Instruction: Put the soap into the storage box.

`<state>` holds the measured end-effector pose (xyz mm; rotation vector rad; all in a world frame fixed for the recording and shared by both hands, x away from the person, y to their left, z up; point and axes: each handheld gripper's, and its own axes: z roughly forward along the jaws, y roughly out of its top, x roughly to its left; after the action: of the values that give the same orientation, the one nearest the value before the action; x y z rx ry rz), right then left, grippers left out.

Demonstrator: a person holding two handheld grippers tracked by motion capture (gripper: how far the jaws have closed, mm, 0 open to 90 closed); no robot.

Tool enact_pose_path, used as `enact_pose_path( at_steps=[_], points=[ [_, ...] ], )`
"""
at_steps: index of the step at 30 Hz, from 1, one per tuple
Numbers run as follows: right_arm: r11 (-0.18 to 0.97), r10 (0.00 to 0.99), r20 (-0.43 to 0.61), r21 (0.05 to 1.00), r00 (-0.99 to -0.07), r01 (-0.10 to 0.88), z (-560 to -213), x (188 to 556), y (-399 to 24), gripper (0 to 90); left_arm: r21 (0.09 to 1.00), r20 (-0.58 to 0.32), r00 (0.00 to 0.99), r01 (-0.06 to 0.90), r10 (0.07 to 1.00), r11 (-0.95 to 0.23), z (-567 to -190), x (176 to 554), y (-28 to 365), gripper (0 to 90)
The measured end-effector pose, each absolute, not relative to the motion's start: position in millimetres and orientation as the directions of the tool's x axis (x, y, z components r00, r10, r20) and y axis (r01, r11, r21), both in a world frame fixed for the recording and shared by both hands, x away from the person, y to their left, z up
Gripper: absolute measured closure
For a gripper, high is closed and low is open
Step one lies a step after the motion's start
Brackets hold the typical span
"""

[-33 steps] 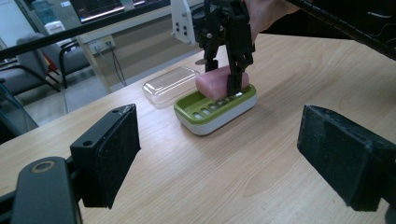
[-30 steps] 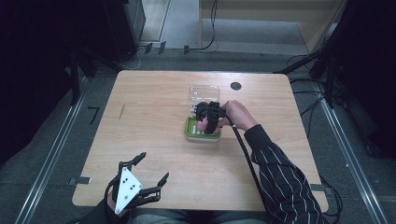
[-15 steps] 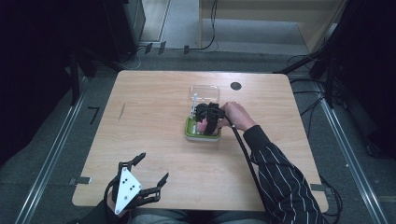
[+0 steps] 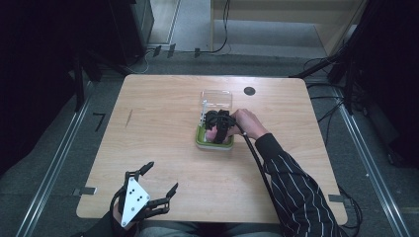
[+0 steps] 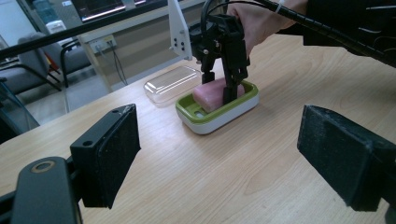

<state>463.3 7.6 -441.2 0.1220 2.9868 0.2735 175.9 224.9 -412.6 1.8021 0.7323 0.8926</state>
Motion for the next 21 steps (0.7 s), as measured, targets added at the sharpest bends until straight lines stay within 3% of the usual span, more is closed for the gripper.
enact_pose_path(
  at_steps=[14,21],
  points=[
    [0.979,0.1,-0.14,0.191,-0.985,0.072,-438.3,463.6,9.6,35.4,0.929,0.251,0.55,0.094,0.796,-0.358,-412.9,175.7,226.2,13.6],
    [0.973,0.166,-0.139,0.182,-0.976,0.14,-430.1,462.9,-0.8,26.6,0.928,0.255,0.559,0.089,0.789,-0.363,-412.7,177.1,223.8,13.6]
  ],
)
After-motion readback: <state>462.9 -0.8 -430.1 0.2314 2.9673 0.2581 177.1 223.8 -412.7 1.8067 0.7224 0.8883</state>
